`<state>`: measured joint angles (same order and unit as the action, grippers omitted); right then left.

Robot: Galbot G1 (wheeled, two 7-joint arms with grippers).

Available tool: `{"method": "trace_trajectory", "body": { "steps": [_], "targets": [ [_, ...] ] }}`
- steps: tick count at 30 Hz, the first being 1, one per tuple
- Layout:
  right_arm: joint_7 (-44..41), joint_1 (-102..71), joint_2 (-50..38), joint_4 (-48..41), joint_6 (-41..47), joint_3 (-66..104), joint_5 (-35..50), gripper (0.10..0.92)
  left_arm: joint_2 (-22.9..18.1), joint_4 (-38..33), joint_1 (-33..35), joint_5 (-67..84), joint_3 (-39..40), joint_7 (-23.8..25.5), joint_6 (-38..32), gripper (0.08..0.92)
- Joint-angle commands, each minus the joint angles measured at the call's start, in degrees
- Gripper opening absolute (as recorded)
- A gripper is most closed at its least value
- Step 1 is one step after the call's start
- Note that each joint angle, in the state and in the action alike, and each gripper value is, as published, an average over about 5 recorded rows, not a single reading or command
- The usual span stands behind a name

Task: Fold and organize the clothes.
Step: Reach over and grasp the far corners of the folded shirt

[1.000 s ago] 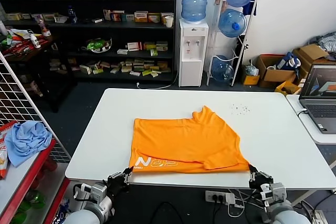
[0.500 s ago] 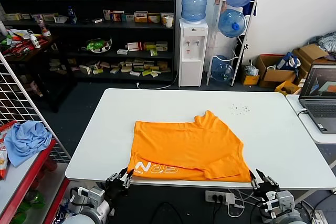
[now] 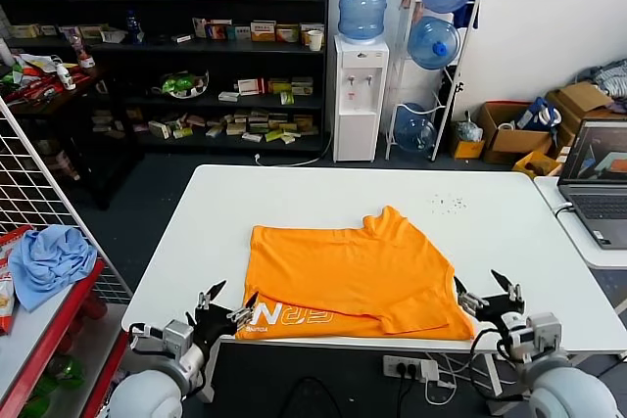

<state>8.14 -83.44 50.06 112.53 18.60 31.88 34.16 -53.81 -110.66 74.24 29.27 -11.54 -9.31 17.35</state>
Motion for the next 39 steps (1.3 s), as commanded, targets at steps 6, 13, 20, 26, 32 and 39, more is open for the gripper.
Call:
{"method": "trace_trajectory", "body": {
  "steps": [6,13,20,26,32,39],
  "targets": [
    [-6.1,36.8,-0.2,-25.6,8.5,-18.3,10.5,0.822,-5.2,24.3,-27.7,5.7,10.5,0.2,0.3,0.822],
    [-10.4,49.0,6.0,-41.4,8.6,-23.9,6.7,0.823,-9.4,36.2,-36.7,7.7,15.2,-0.1,0.9,0.823],
    [-14.7,52.5,13.0,-52.2,7.1,-24.7,0.4,0.823,-13.5,46.9,-42.0,6.7,16.3,0.0,0.1,0.823],
    [-17.6,54.5,18.3,-60.9,3.2,-23.6,-3.9,0.823,-15.4,49.9,-42.0,5.6,15.8,0.0,-0.3,0.823],
    [-20.2,55.1,21.7,-65.1,0.2,-23.1,-7.7,0.823,-15.7,49.7,-40.8,5.1,15.4,-0.5,-0.2,0.823],
    [-20.9,55.2,23.5,-66.8,-1.4,-23.7,-10.4,0.697,-15.1,48.9,-39.7,5.2,14.7,-0.8,-0.1,0.787]
  ]
}}
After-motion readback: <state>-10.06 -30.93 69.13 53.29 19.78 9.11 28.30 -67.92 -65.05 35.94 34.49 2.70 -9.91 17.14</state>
